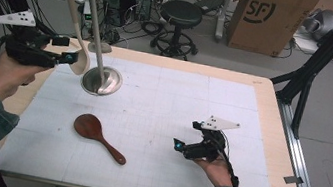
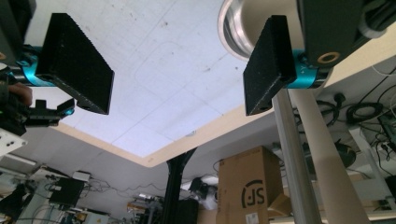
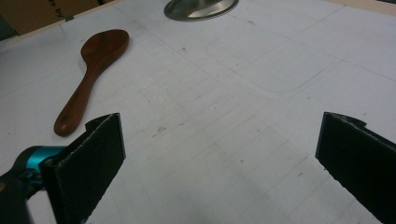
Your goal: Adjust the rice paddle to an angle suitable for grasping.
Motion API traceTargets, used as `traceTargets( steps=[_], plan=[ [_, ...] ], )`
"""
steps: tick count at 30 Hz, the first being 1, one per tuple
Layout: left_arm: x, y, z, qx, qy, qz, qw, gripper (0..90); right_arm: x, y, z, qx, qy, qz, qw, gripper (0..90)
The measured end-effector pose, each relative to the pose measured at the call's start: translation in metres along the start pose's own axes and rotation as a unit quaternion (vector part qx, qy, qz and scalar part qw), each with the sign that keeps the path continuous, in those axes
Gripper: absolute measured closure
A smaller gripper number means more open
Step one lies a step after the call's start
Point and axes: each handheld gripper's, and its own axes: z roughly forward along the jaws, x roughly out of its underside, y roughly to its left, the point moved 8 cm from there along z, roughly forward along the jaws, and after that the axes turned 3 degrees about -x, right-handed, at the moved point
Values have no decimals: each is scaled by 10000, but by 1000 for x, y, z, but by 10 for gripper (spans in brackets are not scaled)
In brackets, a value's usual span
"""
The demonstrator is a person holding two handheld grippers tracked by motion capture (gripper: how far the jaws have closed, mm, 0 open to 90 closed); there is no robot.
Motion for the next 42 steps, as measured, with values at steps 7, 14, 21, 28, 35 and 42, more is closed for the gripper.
traceTargets(
  steps=[7,14,21,28,35,42],
  plan=[
    [15,-9,1,-7,71,51,10000,225,0,1,3,19,50,-50,10000,2],
    [32,-17,1,9,171,57,9998,202,1,4,2,13,96,-119,9999,3],
    [44,-21,-1,-49,221,96,9997,167,1,6,4,-27,130,-150,9998,3],
    [54,-25,1,-45,257,65,9996,146,0,8,4,-11,125,-166,9998,3],
    [71,-33,4,58,350,17,9994,120,-2,13,6,-20,136,-191,9997,3],
    [87,-42,6,154,373,-93,9991,101,-3,19,10,-52,176,-199,9996,3]
  ],
)
